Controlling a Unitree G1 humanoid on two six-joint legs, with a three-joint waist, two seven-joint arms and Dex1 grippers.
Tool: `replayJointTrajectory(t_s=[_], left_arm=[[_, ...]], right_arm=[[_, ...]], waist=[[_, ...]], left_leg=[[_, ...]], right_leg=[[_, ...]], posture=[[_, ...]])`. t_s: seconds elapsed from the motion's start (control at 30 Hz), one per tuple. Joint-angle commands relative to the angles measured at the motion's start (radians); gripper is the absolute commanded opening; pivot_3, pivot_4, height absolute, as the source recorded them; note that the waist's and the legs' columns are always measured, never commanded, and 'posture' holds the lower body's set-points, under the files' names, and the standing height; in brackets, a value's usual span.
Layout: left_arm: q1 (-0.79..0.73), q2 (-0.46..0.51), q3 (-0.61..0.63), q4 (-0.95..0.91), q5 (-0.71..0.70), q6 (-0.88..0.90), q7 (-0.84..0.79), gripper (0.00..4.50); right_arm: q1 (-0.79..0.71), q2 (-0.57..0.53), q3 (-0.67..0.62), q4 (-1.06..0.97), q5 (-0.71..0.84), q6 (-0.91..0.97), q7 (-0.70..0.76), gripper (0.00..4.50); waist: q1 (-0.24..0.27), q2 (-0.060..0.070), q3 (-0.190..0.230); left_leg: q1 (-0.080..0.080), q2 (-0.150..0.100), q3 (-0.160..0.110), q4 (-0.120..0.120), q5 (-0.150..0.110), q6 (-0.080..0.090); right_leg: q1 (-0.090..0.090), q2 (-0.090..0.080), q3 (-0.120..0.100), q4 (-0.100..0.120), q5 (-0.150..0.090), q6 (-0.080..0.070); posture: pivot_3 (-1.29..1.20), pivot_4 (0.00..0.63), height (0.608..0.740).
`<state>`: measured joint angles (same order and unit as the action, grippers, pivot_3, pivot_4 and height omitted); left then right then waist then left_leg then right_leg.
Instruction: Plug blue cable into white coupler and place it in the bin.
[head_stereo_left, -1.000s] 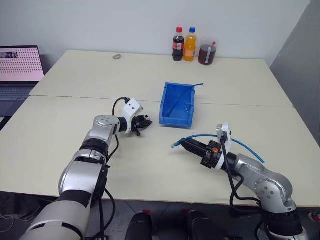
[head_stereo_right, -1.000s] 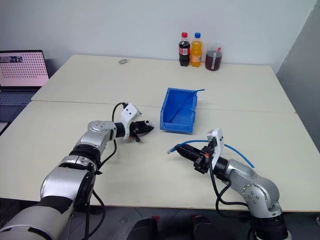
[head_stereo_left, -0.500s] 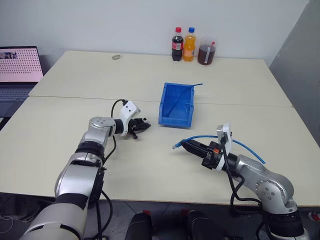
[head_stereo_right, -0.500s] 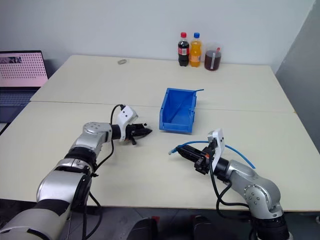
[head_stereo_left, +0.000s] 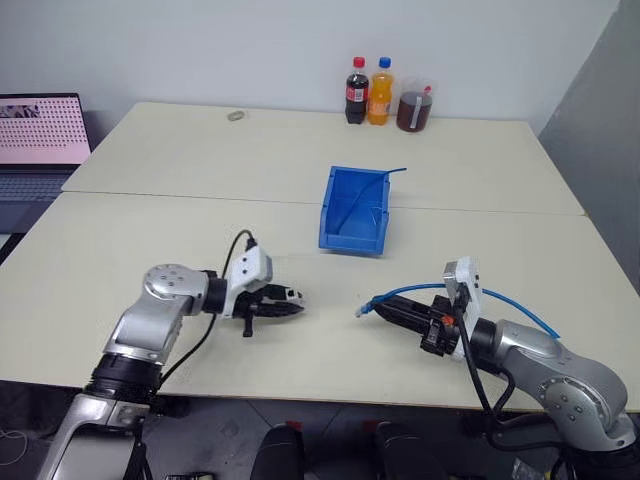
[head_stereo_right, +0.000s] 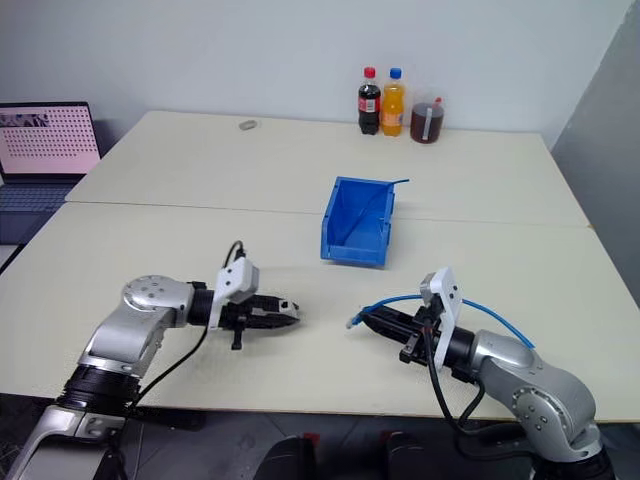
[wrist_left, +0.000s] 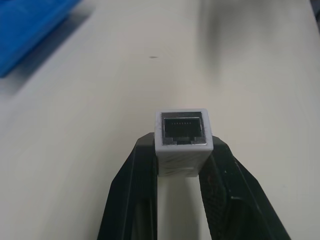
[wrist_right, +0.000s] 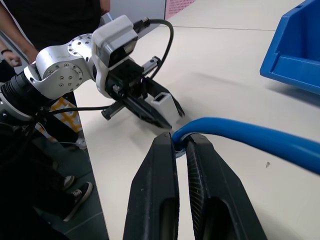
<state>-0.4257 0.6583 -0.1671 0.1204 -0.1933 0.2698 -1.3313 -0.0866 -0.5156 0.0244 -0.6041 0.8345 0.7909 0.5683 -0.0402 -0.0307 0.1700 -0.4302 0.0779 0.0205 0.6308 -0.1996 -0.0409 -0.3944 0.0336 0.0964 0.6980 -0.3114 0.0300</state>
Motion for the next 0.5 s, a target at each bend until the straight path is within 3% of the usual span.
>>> replayJointTrajectory(t_s=[0.03,0.5], left_arm=[[-0.029,-0.022,-0.060,0.014,0.038,-0.056,-0.003,0.78],[-0.093,-0.068,-0.140,0.197,0.116,-0.201,-0.013,0.78]], right_arm=[[0.006,-0.019,0.013,-0.045,-0.027,-0.024,0.014,0.00],[-0.039,-0.035,0.110,-0.019,-0.184,-0.094,0.044,0.00]], waist=[[0.001,0.000,0.000],[0.008,0.000,-0.001]], left_leg=[[0.000,0.000,0.000,0.000,0.000,0.000],[0.000,0.000,0.000,0.001,0.000,0.000]], right_leg=[[0.000,0.000,0.000,0.000,0.000,0.000],[0.001,0.001,0.001,0.000,0.000,0.000]], posture=[[0.00,0.150,0.740],[0.00,0.150,0.740]])
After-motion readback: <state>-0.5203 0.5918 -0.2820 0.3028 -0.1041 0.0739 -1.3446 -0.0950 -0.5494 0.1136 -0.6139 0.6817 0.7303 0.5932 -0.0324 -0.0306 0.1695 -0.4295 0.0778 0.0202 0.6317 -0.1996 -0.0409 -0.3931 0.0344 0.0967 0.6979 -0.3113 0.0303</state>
